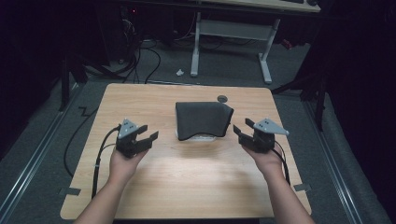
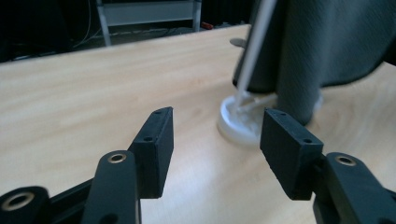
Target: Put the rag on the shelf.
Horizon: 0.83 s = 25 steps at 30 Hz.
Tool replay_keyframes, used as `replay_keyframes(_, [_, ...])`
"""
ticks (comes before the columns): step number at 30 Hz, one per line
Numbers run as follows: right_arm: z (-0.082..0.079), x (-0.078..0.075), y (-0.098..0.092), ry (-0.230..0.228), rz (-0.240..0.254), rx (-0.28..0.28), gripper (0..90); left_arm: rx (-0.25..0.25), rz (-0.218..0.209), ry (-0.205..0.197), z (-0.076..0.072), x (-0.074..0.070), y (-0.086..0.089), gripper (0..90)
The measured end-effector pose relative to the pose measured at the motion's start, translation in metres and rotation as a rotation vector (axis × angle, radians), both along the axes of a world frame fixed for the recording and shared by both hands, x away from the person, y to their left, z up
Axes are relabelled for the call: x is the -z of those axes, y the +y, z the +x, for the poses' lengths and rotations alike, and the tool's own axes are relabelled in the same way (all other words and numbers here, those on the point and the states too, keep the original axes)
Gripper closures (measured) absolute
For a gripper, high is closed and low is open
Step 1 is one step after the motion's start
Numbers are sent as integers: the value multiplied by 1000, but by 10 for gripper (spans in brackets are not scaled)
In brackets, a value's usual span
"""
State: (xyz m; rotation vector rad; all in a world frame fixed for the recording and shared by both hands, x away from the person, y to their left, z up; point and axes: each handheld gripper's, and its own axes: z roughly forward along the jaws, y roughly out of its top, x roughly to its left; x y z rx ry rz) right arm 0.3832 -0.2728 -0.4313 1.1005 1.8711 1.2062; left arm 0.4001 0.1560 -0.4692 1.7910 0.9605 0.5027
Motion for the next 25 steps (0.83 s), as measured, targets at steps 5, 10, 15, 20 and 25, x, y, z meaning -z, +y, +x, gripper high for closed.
replay_keyframes(5, [-35, 23, 0, -1, -59, 6, 429, 3, 12, 13, -39, 20, 14, 440])
replay_keyframes(10, [-68, 43, 2, 55, -32, 30, 434, -15, 29, 60, -79, 38, 27, 430])
replay_keyframes(15, [-108, 77, 2, 109, -1, 124, 427, 17, -4, 144, -105, 46, 23, 427])
replay_keyframes(20, [-104, 85, 0, 176, -40, 109, 407, 80, 87, 119, -101, 50, 3, 411])
replay_keyframes(25, [-103, 83, 3, 140, -50, 104, 402, 100, 89, 133, -99, 52, 2, 407])
